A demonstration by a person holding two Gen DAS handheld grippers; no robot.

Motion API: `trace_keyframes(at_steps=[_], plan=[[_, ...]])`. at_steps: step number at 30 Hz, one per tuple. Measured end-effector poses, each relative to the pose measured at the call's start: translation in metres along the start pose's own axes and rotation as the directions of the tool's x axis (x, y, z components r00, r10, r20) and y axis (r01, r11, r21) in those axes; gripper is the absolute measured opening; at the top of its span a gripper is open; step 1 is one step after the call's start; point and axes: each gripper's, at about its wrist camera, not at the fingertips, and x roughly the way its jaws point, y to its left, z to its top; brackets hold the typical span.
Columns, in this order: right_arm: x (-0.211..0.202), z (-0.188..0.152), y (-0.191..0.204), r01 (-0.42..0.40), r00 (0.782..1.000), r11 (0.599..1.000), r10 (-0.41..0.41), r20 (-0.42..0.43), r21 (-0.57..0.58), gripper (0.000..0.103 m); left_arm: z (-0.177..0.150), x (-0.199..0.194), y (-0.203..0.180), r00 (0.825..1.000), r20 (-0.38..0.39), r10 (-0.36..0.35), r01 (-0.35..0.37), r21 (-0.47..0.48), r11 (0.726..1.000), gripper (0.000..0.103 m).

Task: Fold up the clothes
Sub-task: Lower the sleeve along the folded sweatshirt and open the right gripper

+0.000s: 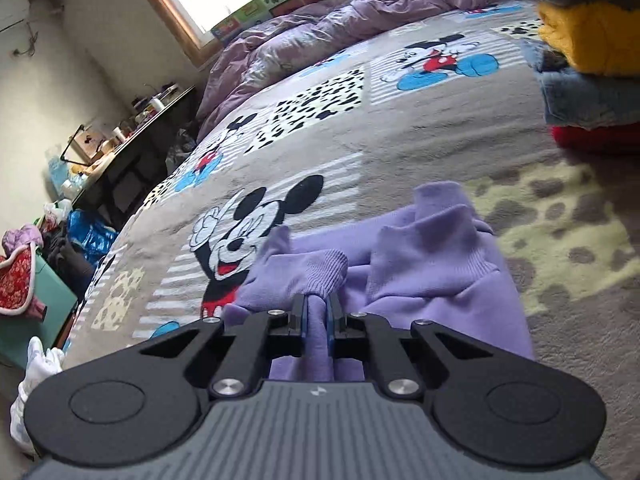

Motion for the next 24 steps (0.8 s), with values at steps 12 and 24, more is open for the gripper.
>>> trace_keyframes(at_steps=[12, 24], plan=[[0.004, 0.004, 0.014, -0.079, 0.996, 0.993, 0.083, 0.041, -0.089, 0.013, 0.003, 0.006, 0.009, 1.000, -0.003, 0.015, -0.015, 0.014, 1.000, 0.013], [-0.075, -0.037, 0.056, -0.094, 0.991, 0.919, 0.125, 0.057, -0.382, 0.033, 0.007, -0.001, -0.002, 1.000, 0.023, 0.002, -0.003, 0.045, 0.999, 0.013]])
